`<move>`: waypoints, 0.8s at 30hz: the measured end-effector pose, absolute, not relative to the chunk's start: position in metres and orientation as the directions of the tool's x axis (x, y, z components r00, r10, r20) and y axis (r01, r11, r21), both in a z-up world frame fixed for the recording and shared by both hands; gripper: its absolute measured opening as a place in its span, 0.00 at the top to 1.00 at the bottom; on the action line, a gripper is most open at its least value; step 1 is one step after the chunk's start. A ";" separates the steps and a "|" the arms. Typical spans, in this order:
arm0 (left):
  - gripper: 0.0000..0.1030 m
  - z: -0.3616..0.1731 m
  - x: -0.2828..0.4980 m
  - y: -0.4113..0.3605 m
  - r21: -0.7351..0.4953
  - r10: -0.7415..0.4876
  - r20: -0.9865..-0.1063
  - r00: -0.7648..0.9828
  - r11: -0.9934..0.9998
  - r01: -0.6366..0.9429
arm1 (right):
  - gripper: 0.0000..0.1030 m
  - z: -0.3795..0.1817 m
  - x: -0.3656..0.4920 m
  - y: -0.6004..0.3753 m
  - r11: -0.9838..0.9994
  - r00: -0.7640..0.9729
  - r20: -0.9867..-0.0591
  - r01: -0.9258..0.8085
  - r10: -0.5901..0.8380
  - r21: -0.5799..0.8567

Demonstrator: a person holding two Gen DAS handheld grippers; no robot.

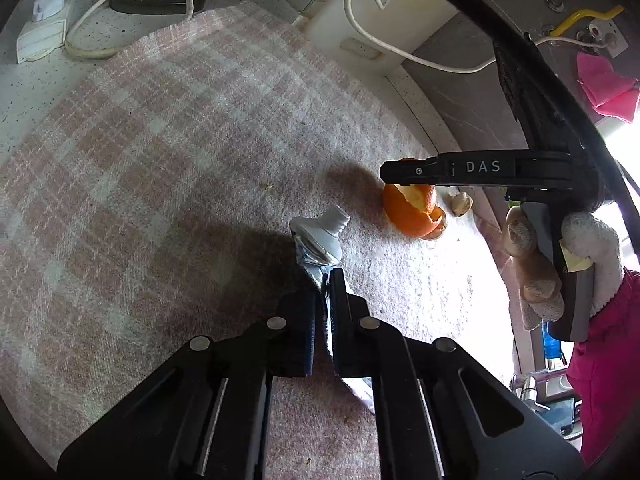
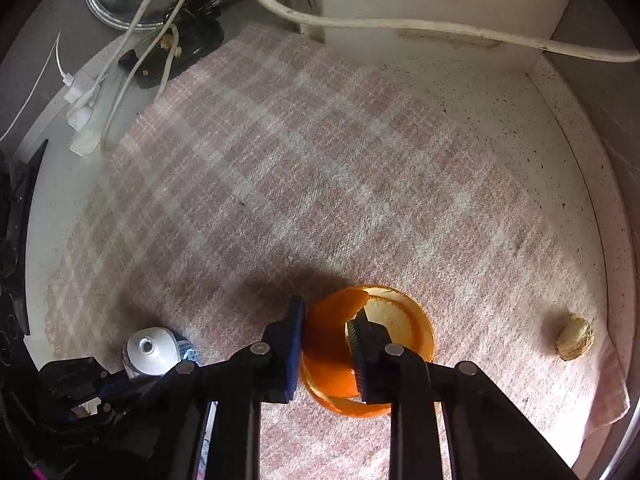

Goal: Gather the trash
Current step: 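Grasp the toothpaste tube with the left tool while the right tool grasps the orange peel, then lift and carry the tube and orange peel with both tools to the wastebasket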

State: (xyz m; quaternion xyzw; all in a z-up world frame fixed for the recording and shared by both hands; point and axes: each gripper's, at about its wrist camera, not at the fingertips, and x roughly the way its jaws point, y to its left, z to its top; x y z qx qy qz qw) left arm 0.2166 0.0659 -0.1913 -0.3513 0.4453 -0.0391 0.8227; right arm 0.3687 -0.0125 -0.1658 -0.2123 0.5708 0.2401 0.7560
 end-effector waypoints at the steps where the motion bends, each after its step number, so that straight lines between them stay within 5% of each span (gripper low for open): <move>1: 0.97 -0.191 0.214 0.067 -0.614 -0.376 -0.704 0.602 0.749 -0.250 | 0.80 -0.162 0.366 -0.015 0.797 0.231 -0.963 -0.603 0.139 -0.030; 24: 0.98 -0.137 0.133 0.101 -0.584 -0.317 -0.666 0.675 0.785 -0.207 | 0.82 -0.078 0.259 -0.036 0.762 0.303 -0.839 -0.620 0.452 0.186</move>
